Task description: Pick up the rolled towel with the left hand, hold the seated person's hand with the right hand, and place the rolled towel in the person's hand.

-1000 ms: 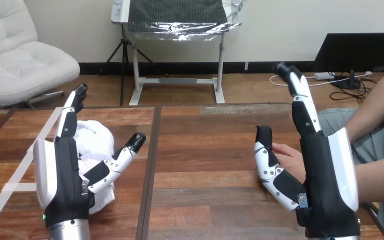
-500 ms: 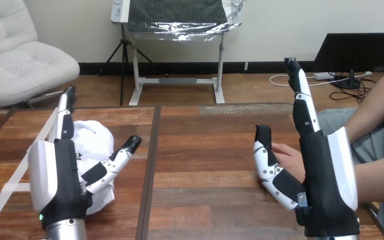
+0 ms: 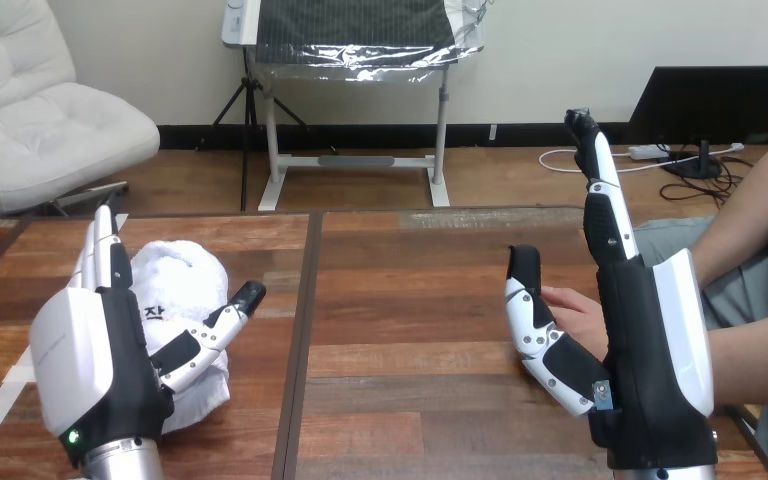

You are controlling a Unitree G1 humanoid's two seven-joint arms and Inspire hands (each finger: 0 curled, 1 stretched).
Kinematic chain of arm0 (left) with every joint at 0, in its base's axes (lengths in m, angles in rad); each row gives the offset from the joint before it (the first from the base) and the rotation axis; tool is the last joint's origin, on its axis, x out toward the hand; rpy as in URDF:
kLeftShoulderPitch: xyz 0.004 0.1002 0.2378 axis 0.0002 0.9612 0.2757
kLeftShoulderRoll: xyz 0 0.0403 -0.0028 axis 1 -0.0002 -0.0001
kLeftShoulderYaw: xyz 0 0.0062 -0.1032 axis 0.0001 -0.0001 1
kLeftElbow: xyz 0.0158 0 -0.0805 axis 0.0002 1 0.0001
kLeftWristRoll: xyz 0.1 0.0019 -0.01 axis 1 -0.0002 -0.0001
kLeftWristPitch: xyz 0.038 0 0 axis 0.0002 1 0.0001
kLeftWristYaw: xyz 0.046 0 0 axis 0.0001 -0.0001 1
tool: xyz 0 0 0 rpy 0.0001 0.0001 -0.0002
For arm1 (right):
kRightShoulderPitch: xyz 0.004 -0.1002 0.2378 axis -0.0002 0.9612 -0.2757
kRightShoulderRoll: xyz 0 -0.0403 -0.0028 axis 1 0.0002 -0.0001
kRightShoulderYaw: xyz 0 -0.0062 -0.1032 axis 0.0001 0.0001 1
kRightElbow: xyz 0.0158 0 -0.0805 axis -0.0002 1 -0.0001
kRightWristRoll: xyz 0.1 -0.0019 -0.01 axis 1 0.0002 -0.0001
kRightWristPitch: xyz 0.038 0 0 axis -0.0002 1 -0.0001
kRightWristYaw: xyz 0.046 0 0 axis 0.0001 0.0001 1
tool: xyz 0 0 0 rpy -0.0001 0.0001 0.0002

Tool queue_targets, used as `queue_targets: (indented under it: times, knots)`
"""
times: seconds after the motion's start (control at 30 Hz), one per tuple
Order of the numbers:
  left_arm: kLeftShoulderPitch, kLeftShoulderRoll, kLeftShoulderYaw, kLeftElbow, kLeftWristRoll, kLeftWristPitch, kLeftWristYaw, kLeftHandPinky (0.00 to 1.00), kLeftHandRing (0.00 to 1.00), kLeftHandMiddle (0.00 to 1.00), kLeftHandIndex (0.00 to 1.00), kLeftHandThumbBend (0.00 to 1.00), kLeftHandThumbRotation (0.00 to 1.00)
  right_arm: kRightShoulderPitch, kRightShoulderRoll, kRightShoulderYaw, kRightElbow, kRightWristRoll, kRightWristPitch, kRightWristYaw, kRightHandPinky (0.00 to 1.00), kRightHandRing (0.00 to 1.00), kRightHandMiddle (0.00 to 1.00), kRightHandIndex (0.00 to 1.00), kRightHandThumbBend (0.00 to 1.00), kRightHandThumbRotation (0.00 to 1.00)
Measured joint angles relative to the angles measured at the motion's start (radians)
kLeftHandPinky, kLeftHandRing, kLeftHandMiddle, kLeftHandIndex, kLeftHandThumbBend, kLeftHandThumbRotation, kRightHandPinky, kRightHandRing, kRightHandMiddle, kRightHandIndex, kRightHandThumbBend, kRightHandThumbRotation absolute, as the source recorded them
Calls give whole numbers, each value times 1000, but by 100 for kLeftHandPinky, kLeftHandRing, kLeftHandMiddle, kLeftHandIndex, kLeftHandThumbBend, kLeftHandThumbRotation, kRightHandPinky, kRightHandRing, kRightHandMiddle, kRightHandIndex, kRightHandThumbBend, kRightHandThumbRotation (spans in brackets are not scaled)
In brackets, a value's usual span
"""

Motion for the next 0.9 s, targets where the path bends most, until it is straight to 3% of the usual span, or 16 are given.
queue_targets:
  times: [0.43,0.63,0.9]
  knots:
    - [-11,-2,-81,-42,238,309,-34,88,94,97,100,100,77,-4,1,0,0,-8,0,7,100,100,100,100,0,0]
    - [-27,-2,-104,-41,277,398,-44,87,94,97,99,99,77,-4,1,-1,0,-8,0,7,100,100,100,100,0,0]
    - [-57,3,-121,-38,283,473,-50,86,92,96,99,98,77,-4,1,-1,0,-7,3,12,100,100,100,100,0,0]
